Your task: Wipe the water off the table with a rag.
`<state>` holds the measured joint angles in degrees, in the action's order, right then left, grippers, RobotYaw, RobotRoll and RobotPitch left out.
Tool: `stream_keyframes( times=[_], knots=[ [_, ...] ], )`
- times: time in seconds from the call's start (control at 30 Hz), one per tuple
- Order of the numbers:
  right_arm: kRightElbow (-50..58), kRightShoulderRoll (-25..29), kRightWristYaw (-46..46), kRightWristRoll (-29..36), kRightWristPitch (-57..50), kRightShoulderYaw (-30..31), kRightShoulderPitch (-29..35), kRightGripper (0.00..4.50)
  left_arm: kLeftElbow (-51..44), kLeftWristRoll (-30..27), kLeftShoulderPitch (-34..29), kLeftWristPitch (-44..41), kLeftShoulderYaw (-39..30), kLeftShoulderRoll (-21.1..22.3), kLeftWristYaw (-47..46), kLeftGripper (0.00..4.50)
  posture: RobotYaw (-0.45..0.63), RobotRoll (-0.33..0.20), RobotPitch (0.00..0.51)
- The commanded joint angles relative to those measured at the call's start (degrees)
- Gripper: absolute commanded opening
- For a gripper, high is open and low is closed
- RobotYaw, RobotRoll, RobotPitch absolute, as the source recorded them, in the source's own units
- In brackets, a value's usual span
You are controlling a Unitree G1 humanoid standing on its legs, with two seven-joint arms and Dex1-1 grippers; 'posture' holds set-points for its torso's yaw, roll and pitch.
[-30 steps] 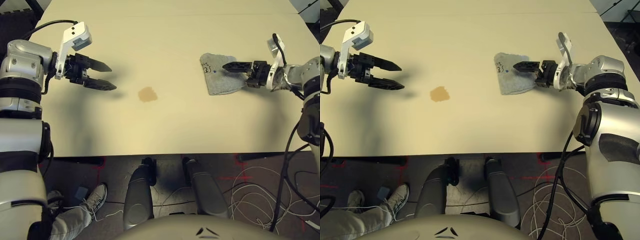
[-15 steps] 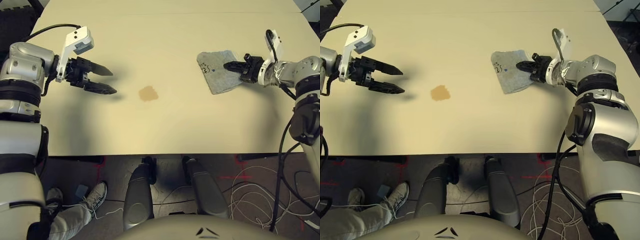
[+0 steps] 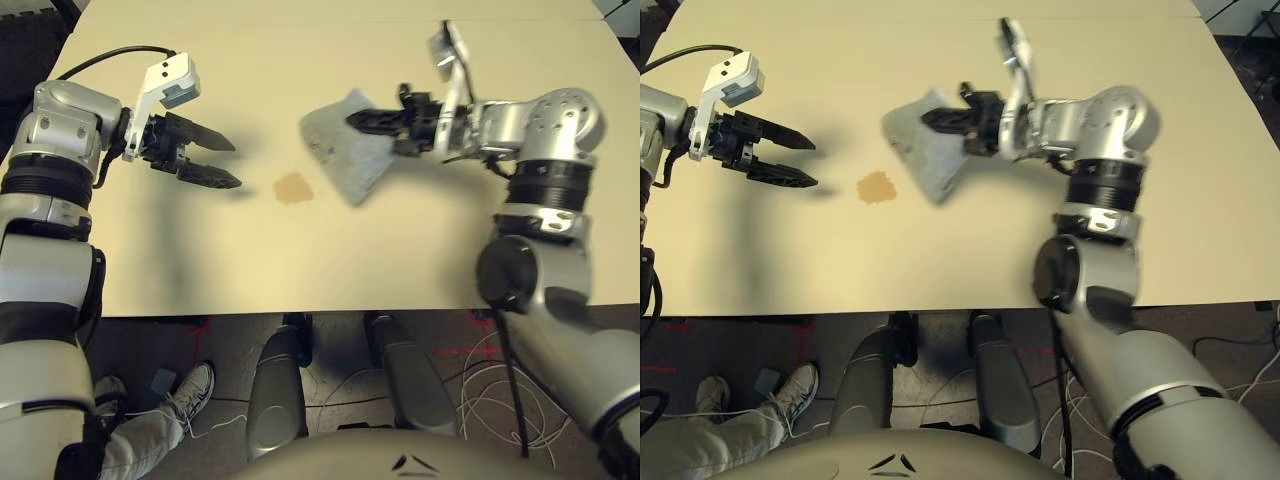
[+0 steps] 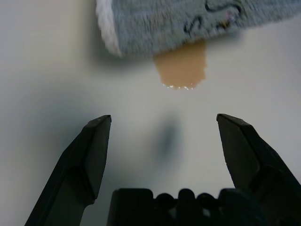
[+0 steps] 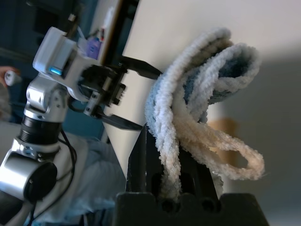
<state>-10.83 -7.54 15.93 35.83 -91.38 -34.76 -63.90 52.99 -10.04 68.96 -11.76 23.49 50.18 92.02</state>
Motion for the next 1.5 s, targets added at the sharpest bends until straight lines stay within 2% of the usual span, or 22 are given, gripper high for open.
stream_keyframes(
  times=[0.03,0.13,0.5,0.63,0.77,0.9,1.1,1.23,1.4,1.5],
  knots=[
    [2.7,-6.2,-7.4,3.1,-1.1,-3.0,0.0,0.03,1.0,-0.6,0.2,0.3,0.7,0.1,0.5,4.50,-0.20,0.000,0.306],
    [1.6,-9.8,-11.5,4.4,-1.1,-3.0,0.1,0.03,1.0,-0.7,-0.1,0.3,0.7,0.2,0.5,4.50,-0.19,0.000,0.307],
    [-1.5,-15.5,-19.0,4.9,-1.1,-3.8,1.5,0.03,-2.4,-2.6,-2.1,-1.8,0.9,1.6,0.5,4.50,-0.16,0.000,0.309],
    [-2.2,-17.6,-21.1,7.6,-1.1,-3.8,1.4,0.03,-3.6,-3.0,-2.6,-2.5,1.0,2.1,0.5,4.50,-0.16,0.000,0.308],
    [-4.1,-19.2,-23.8,13.0,-1.1,-3.1,0.4,0.03,-4.7,-3.5,-3.4,-3.3,1.0,2.4,0.5,4.50,-0.16,0.000,0.309],
    [-5.9,-19.4,-26.2,18.6,-1.1,-1.1,0.2,0.03,-5.4,-3.7,-3.9,-3.7,1.0,2.5,0.5,4.50,-0.16,0.000,0.310],
    [-9.3,-20.1,-27.9,22.7,-1.1,0.0,-1.1,0.03,-5.9,-3.8,-4.6,-4.2,1.0,2.4,0.5,4.50,-0.16,0.000,0.311],
    [-13.6,-18.0,-28.2,20.3,2.5,4.8,1.0,0.03,-6.2,-3.7,-4.8,-4.7,0.8,1.9,0.5,4.50,-0.17,0.000,0.311],
    [-14.2,-10.6,-21.7,13.2,11.2,19.8,4.1,0.03,-5.5,-3.2,-4.5,-4.5,0.8,1.2,0.5,4.50,-0.17,0.000,0.317],
    [-13.9,-6.5,-17.9,9.4,17.5,25.3,4.0,0.03,-5.0,-3.0,-4.3,-4.3,0.7,0.9,0.5,4.50,-0.18,0.000,0.318]
  ],
)
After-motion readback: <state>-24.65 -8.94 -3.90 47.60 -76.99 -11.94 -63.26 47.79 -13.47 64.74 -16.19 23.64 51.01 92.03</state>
